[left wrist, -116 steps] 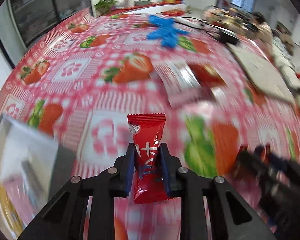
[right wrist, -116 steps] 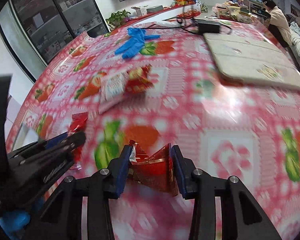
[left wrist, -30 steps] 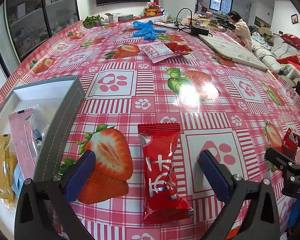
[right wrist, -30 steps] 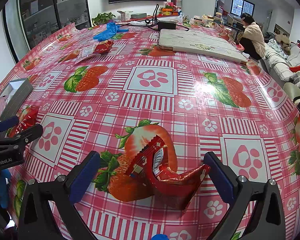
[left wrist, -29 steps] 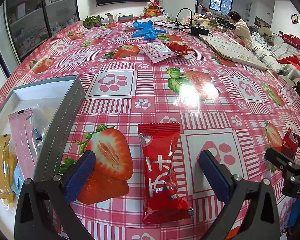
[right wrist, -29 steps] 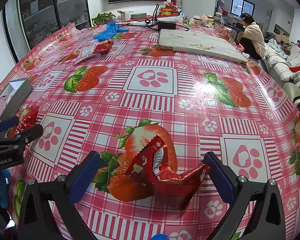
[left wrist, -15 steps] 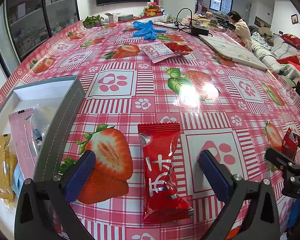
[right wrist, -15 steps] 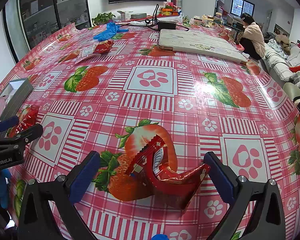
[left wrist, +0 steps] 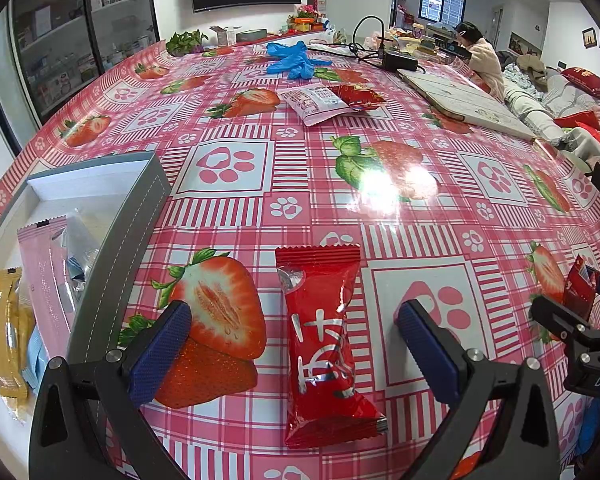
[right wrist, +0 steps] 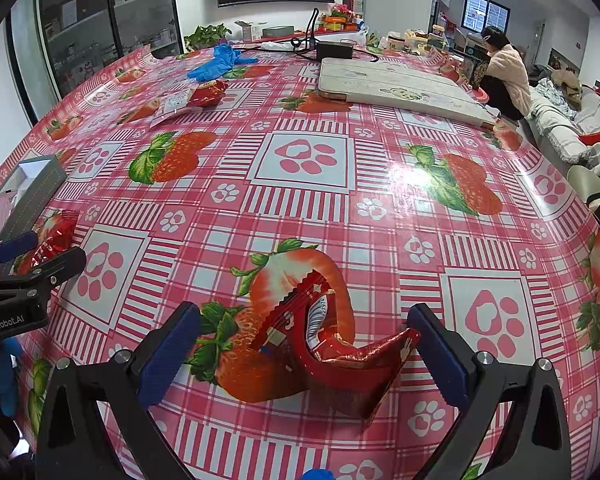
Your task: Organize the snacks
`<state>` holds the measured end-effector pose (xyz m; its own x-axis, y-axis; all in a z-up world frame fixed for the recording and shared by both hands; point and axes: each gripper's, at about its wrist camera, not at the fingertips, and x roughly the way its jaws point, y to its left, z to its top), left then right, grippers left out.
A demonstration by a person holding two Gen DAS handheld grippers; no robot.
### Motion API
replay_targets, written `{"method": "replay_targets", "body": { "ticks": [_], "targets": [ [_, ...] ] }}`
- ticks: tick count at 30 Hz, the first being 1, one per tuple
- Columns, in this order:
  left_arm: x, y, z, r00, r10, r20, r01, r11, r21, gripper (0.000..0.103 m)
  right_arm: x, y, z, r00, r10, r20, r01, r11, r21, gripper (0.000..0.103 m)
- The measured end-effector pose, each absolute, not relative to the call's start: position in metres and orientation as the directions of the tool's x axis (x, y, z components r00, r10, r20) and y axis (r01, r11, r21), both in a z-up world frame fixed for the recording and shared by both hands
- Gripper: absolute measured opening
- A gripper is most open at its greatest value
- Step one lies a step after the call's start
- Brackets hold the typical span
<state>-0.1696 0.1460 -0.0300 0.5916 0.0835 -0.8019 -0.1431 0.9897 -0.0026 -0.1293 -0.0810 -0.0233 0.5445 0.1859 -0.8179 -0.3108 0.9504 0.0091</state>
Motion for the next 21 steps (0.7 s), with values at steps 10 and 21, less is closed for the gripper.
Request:
{"method": "replay_targets", "body": {
  "ticks": [10,21],
  "targets": [
    [-0.178,0.136,-0.023,0.572,0.091,-0.815,-0.161,0.987,-0.004,0.074,-0.131,-0.078,-0.012,0.515,0.179,-0.838,-0.326,0.945,0.002,0.053],
    [-0.193,0.125,-0.002,0.545,-0.065,-0.836,-0.092,0.986,-0.137,0.022,-0.14,-0.095,0.0,0.463,0.255,-0.849,-0.312,0.943,0.113,0.048]
  ]
}}
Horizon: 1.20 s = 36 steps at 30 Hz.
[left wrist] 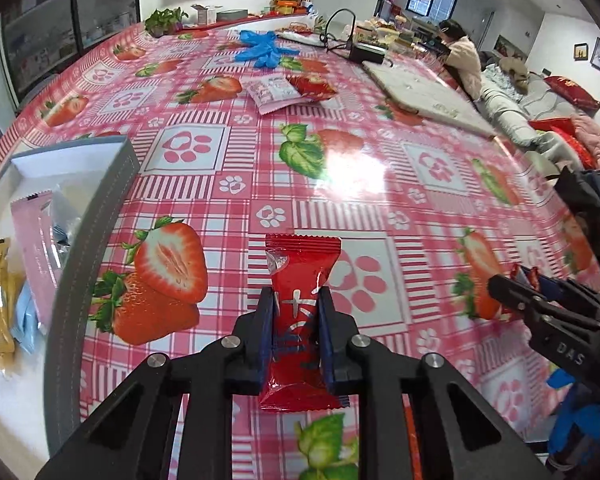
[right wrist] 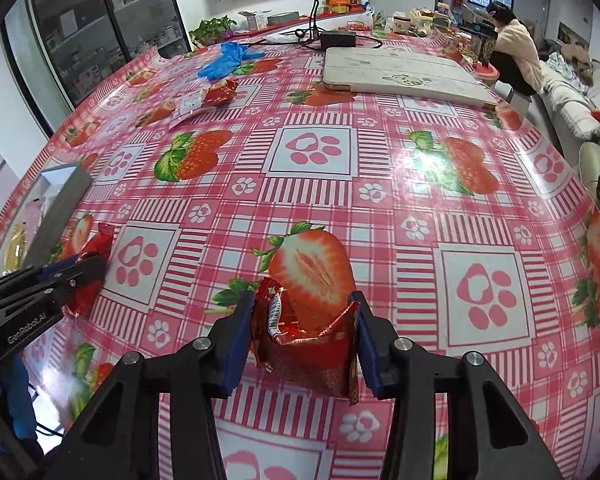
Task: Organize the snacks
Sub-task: 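Grasp the red pack with left tool while right grasps the crumpled red bag, then carry both red packs over the white box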
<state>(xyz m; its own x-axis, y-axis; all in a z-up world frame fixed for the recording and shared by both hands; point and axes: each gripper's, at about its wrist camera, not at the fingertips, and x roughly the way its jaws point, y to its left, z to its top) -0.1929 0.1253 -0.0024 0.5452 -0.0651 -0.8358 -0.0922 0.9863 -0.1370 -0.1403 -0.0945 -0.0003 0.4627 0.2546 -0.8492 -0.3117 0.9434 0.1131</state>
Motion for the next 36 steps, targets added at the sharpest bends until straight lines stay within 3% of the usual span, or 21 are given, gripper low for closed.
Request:
{"method": "replay_targets", "body": {
  "ticks": [10,20,27,36],
  "targets": [
    [-0.219,0.159,0.056,0.653,-0.067,-0.755,-0.088,0.983,-0.163,0.022,-0.139,-0.07,0.029,0.448,0.333,-0.83,-0.34,0.922,0.187,0.048],
    [-0.254,0.248,0.089,0.723,0.067,-0.688,-0.23,0.962,-0.148,0.022,-0.137,0.028,0.058,0.401,0.435,-0.806,-0.486,0.847,0.215,0.048],
    [-0.272,0.313,0.071,0.691,0.145,-0.708,-0.369,0.913,-0.173,0.022,-0.146,0.125,0.071,0.29,0.524,-0.801,-0.62,0.74,0.26,0.048],
    [-0.277,0.346,0.041,0.636,0.151,-0.756,-0.434,0.881,-0.19,0.022,-0.153,0.213,0.06,0.207,0.53,-0.822,-0.71,0.659,0.247,0.048]
  ]
}}
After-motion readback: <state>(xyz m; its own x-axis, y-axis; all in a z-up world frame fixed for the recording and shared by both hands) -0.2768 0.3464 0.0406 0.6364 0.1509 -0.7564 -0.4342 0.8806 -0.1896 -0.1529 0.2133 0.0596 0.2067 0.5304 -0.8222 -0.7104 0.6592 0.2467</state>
